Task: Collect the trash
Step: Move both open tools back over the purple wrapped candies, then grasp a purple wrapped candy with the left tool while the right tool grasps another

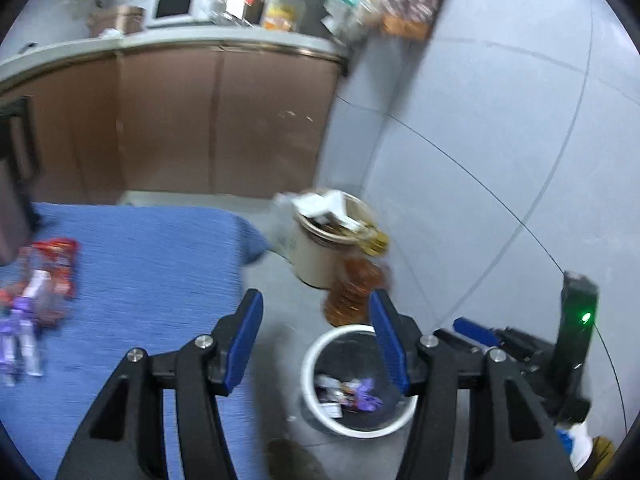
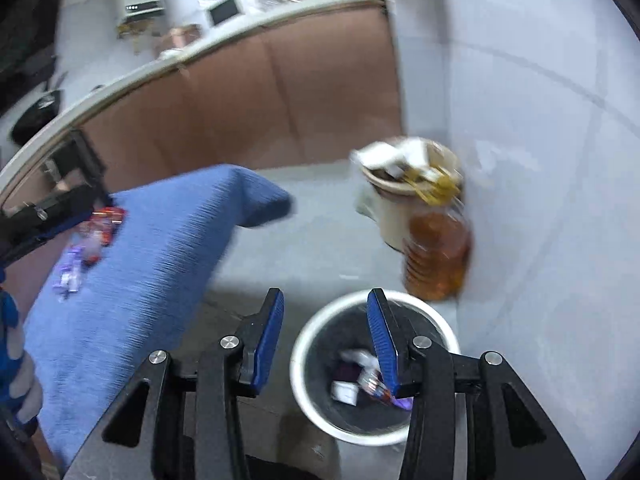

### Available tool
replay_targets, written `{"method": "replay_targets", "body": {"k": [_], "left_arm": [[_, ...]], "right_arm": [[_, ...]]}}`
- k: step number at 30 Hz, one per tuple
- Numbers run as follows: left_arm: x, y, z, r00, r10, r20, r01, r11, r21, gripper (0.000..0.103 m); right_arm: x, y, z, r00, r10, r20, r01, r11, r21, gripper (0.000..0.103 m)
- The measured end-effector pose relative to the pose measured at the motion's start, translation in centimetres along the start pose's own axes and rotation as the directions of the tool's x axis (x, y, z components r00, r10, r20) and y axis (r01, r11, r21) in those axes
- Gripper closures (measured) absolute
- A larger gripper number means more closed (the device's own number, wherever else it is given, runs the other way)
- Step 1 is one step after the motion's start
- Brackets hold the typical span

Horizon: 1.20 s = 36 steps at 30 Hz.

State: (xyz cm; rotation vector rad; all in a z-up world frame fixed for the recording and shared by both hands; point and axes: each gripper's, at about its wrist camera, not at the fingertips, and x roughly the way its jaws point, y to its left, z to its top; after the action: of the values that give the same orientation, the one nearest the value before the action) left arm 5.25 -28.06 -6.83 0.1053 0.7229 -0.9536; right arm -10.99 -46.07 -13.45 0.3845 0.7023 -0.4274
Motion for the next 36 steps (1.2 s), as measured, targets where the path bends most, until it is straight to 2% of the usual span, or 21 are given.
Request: {"method": "replay_targets", "body": {"k": [5, 9, 13, 17, 18, 22, 24, 30, 34, 36], "left_arm": [[-5.0, 7.5, -0.2, 0.992, 0.113, 0.057, -0.108, 0.991, -0.085, 0.049], [-7.0, 14.7, -1.2, 0.971, 0.234, 0.050, -0.224, 0.962, -0.157, 0.050], [-7.4, 22.2, -2.9, 0.942, 0.335, -0.007, -0.327, 0.915, -0.238, 0.051], [-6.4, 27.9, -4.9, 0.924, 0.371, -0.091, -0.381, 0.879, -0.287, 0.055], [-6.0, 28.9, -5.5, 0.920, 0.374, -0.116, -0.392, 0.873, -0.291, 0.056], [-3.4, 31.7, -7.3, 0.909, 0.360, -0.209, -0.408, 0.871, -0.275, 0.065], [-2.6, 32.5, -7.8, 0.907, 0.354, -0.228, -0.409, 0.872, -0.271, 0.071], [-2.6, 33.6, -8.5, 0.928, 0.316, -0.197, -0.363, 0.886, -0.288, 0.074], [-3.7, 33.6, -9.2, 0.933, 0.315, -0.175, -0.354, 0.889, -0.291, 0.075], [-5.2, 33.3, -9.8, 0.932, 0.324, -0.161, -0.358, 0.887, -0.292, 0.076]], "right_arm": [[-0.7, 7.0, 2.7, 0.991, 0.130, 0.034, -0.125, 0.984, -0.124, 0.060], [0.3, 12.9, 3.9, 0.972, 0.236, 0.006, -0.230, 0.950, -0.209, 0.060], [2.8, 19.9, 4.5, 0.930, 0.359, -0.080, -0.366, 0.887, -0.282, 0.060], [6.4, 26.4, 4.4, 0.874, 0.447, -0.189, -0.485, 0.824, -0.292, 0.061], [7.3, 27.6, 4.3, 0.866, 0.453, -0.210, -0.498, 0.815, -0.296, 0.063], [11.1, 32.4, 3.1, 0.826, 0.479, -0.297, -0.555, 0.781, -0.286, 0.067], [13.0, 34.2, 2.5, 0.812, 0.480, -0.333, -0.571, 0.773, -0.276, 0.068], [17.2, 38.3, 1.1, 0.766, 0.490, -0.415, -0.611, 0.755, -0.238, 0.068], [19.0, 40.2, 0.4, 0.769, 0.466, -0.437, -0.598, 0.766, -0.236, 0.071], [19.8, 40.7, 0.0, 0.775, 0.450, -0.444, -0.586, 0.775, -0.237, 0.084]]}}
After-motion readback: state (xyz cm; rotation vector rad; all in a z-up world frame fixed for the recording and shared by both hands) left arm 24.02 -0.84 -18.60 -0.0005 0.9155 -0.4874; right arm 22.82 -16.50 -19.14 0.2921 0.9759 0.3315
